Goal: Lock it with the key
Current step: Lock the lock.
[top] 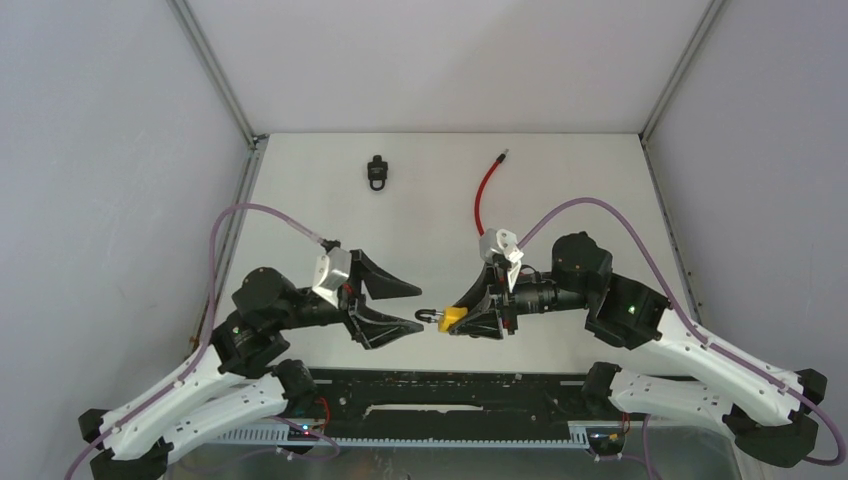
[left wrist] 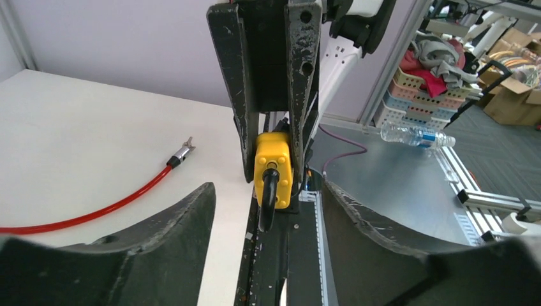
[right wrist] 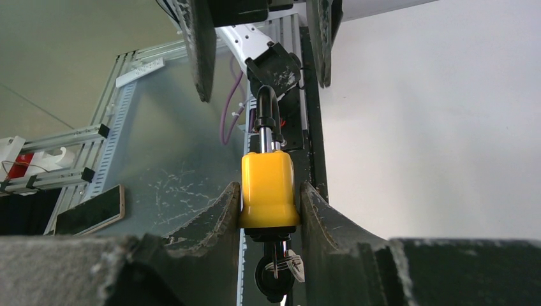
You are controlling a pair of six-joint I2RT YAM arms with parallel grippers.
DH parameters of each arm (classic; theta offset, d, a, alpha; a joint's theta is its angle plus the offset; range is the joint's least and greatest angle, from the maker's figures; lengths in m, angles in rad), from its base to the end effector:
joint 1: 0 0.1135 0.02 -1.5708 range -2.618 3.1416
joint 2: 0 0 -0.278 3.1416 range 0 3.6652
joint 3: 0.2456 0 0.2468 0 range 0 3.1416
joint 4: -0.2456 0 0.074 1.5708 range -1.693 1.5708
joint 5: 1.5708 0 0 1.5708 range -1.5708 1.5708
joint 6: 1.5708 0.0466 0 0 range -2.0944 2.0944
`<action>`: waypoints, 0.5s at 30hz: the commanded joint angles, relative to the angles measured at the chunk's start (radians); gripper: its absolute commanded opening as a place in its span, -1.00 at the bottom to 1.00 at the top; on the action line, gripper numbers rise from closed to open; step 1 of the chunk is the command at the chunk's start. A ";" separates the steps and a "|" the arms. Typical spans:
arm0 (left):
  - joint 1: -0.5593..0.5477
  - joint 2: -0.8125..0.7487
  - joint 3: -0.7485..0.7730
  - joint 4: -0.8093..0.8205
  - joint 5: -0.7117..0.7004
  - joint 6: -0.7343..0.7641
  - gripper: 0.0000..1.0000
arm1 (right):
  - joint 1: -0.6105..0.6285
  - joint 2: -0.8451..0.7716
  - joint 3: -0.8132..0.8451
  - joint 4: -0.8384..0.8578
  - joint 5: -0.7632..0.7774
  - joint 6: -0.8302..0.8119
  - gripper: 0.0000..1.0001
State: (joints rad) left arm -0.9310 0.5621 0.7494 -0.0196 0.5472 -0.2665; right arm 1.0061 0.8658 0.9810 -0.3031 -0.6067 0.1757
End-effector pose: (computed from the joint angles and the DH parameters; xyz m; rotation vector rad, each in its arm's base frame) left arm 0.0528 -0.1115 0.3842 0.9582 1.2528 -1.3454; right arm 0.0745 0.1672 0.3914 -1.2039 1.5236 1.3555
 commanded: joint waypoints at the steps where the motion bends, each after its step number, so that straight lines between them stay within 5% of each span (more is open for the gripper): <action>1: 0.000 0.034 0.015 0.033 0.077 -0.013 0.26 | 0.011 -0.014 0.056 0.059 -0.003 0.012 -1.00; 15: 0.000 0.067 0.035 -0.001 0.092 -0.034 -0.24 | 0.021 -0.014 0.057 0.039 0.056 -0.001 -1.00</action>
State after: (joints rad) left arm -0.9310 0.6220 0.7498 -0.0174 0.6167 -0.2909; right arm 1.0172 0.8658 0.9810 -0.3206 -0.5674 0.1753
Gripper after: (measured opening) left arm 0.418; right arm 0.347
